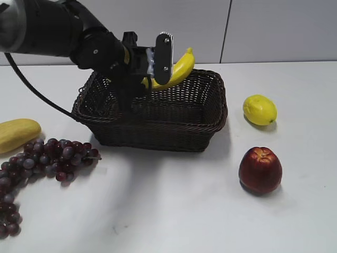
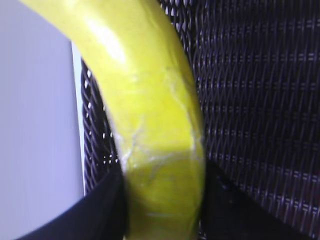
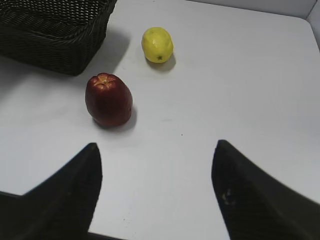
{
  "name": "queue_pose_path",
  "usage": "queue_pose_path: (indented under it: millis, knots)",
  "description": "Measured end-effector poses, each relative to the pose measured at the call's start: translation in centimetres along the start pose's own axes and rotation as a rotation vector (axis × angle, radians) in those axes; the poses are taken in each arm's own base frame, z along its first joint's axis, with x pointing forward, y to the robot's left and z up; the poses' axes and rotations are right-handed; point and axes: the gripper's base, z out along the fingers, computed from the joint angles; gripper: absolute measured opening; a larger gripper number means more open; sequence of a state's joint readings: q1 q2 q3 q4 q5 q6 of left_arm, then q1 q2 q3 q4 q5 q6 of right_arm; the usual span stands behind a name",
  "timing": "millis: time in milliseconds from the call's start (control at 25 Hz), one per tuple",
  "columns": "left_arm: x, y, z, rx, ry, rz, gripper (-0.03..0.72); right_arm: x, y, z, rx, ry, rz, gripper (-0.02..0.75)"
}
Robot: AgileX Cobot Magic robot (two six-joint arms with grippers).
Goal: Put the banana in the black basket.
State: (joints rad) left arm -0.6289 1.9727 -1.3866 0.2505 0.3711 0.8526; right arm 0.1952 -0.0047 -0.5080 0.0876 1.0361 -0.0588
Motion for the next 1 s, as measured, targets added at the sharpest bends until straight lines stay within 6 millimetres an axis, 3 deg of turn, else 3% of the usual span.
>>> queue_pose_path:
  millis: [120, 200, 400, 560, 800, 1000]
  knots:
    - [0.0, 0.0, 0.0, 0.001, -0.001, -0.003, 0.583, 0.0, 0.0, 0.0, 0.0, 0.0, 0.0, 0.519]
    - [0.0, 0.0, 0.0, 0.003, 0.0, -0.003, 0.629, 0.0, 0.0, 0.0, 0.0, 0.0, 0.0, 0.519]
    - [0.1, 0.0, -0.5, 0.022, 0.02, -0.006, 0.587, 0.0, 0.0, 0.0, 0.0, 0.0, 0.0, 0.519]
    - [0.0, 0.8, -2.8, 0.018, 0.026, -0.053, 0.567, 0.0, 0.0, 0.0, 0.0, 0.0, 0.0, 0.519]
    - [1.0, 3.6, -8.5, 0.057, 0.069, -0.402, 0.564, 0.0, 0.0, 0.0, 0.0, 0.0, 0.0, 0.519]
    - [4.7, 5.8, -10.8, 0.121, 0.189, -0.716, 0.564, 0.0, 0.0, 0.0, 0.0, 0.0, 0.0, 0.519]
